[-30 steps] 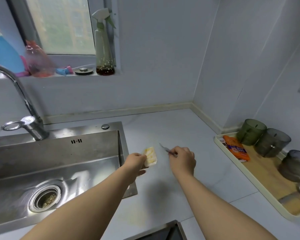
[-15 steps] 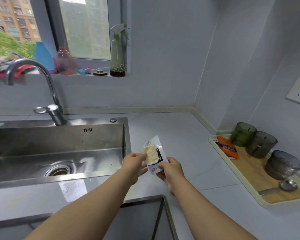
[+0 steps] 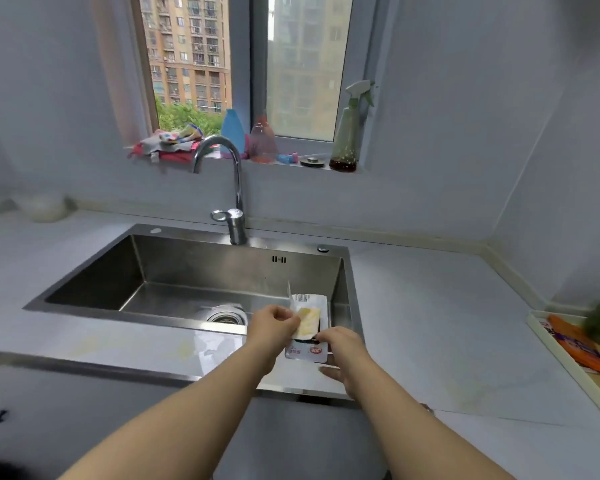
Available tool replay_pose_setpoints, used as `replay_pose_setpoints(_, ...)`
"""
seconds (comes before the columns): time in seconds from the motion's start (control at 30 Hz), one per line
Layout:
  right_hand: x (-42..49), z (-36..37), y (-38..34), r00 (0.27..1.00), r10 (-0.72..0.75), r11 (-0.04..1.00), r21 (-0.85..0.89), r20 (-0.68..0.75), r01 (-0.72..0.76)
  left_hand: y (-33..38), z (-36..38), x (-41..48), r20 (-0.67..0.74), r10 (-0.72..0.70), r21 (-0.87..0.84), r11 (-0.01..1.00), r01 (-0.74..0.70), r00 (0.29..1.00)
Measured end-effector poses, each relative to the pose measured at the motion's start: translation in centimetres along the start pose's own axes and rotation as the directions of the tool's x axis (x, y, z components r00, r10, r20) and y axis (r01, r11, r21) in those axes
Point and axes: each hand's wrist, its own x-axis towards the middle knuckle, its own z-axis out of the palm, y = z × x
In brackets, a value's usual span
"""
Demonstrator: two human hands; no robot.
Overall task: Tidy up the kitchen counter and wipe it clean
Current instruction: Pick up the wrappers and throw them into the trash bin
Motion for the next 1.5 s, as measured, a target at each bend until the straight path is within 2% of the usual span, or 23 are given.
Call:
replay_pose_setpoints(0.23,-0.7,16.2,-1.7,0.991,-0.032,0.992,-0.12,0.131,0.048,-1.6,-15.9,3.1,-0.152,0.018,0.052,0.999,-0.011,0.988)
replay_pose_setpoints(0.53,-1.5,36.2,-2.2,0.962,-0.059,0.969,-0.216,0.266,0.119,-4.9,-35.2,7.0,-0.324,-0.041,0.073,0.995,0.068,0.945)
replay_pose_setpoints(0.7,-0.8,43.2,-2.5,0.954,-0.027,0.958,-0.264,0.3,0.11,-6.3,-42.4,8.9,-0.361,-0.138,-0.077,0.99,0.119,0.922)
replay_pose_setpoints(0.83,0.9,49.6,-2.7,0.941,-0.023,0.945,-0.3,0.338,0.131,-7.5,-48.6,11.4,-0.417,-0.163,-0.117,0.985,0.125,0.894)
replay_pose_setpoints(1.1,6.5,61.8,-4.0,0.919,0.007,0.93,-0.34,0.394,0.138,-9.4,-58.4,18.4,-0.51,-0.197,-0.105,0.98,0.166,0.837)
replay_pose_setpoints(1.27,8.3,68.4,-5.5,0.902,-0.019,0.896,-0.393,0.431,0.207,-9.7,-64.4,21.3,-0.567,-0.183,-0.087,0.983,0.163,0.803)
replay_pose_setpoints(1.5,8.8,74.5,-6.0,0.929,-0.094,0.819,-0.502,0.359,0.277,-10.5,-71.3,24.2,-0.559,-0.18,-0.093,0.984,0.154,0.809)
